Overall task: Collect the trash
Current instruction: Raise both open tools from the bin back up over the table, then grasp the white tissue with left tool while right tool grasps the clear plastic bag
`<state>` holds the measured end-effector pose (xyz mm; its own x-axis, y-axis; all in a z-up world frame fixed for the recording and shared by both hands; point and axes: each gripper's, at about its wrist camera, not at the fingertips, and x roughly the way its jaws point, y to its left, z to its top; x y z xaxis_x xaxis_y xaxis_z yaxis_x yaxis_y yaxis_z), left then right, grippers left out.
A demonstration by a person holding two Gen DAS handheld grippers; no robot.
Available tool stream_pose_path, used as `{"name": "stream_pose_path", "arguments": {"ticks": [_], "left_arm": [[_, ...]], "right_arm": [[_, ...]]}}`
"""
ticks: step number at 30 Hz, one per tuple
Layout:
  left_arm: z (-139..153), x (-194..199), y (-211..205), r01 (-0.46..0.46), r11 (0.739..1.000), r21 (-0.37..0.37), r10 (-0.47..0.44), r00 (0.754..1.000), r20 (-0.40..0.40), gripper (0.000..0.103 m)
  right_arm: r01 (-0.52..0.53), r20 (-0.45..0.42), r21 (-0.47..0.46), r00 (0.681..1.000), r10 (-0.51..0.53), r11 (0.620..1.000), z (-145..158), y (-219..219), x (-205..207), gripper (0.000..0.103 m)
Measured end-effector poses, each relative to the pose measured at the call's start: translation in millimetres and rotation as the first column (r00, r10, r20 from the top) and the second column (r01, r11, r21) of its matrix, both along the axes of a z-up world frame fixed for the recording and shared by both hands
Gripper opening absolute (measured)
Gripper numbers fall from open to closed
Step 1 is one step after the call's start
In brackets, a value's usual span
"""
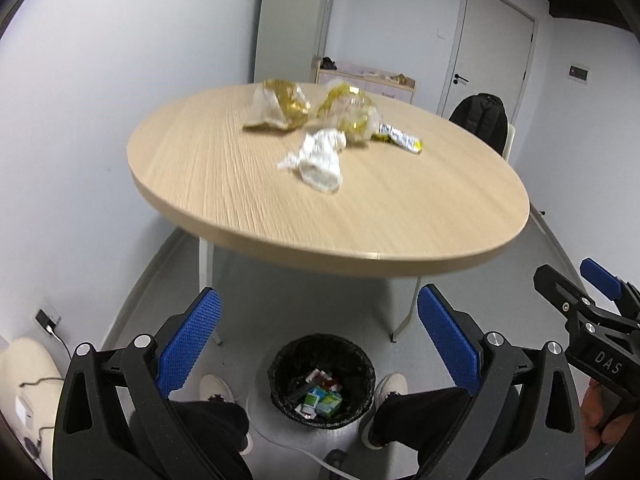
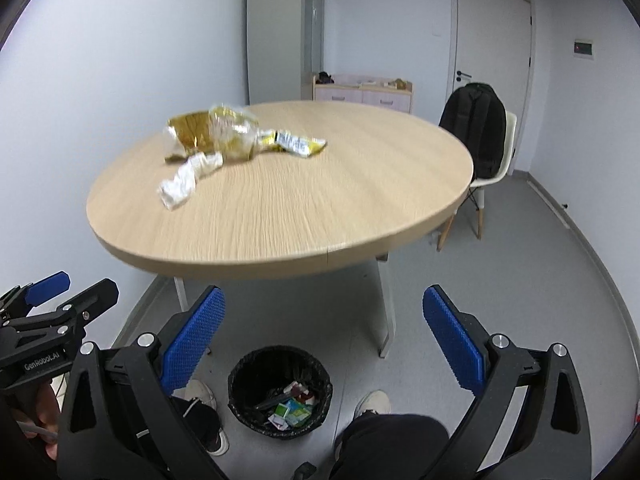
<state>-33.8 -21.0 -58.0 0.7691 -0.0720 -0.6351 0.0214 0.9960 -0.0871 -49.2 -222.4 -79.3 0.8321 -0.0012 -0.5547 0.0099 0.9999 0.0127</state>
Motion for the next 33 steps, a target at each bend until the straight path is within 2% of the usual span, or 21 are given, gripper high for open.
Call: {"name": "stream_pose_path", "arguments": {"ticks": [10, 16, 24, 29, 32, 33], "left_arm": [[24.6, 40.6, -12.4, -0.004, 0.999, 0.052, 0.004, 1.000, 0.001, 0.096], [18.5, 85.1, -12.5, -0.009, 0.999, 0.043, 0.011, 0.999, -0.052, 0.092], [8.3, 141.0, -17.7, -0.008, 0.997, 0.081, 0.016, 0.994, -0.104, 0.086], [4.1, 171.5, -21.8, 0.006, 0.995, 0.101, 0.009, 0.989, -0.145, 0.074], [1.2, 187.0, -22.9, 0.011, 0.994, 0.113, 0.008, 0.986, -0.167, 0.059], [-0.7, 192.3, -22.5, 0.013, 0.994, 0.112, 0.007, 0.984, -0.180, 0.051]], "right_arm": [[0.005, 0.025, 0.015, 1.000, -0.006, 1.000, 32.5, -14.5, 19.4, 0.095], [0.000, 0.017, 0.004, 1.000, 0.000, 1.000, 39.7, -21.4, 44.6, 0.095], [0.002, -0.019, 0.005, 1.000, -0.002, 1.000, 34.7, -28.4, 88.3, 0.095], [0.001, -0.040, 0.014, 0.999, -0.001, 1.000, 32.7, -30.6, 116.3, 0.095], [-0.008, -0.048, 0.016, 0.999, 0.009, 1.000, 34.1, -28.2, 133.3, 0.095], [-0.013, -0.048, 0.012, 0.999, 0.013, 1.000, 34.8, -26.2, 139.1, 0.095]]}}
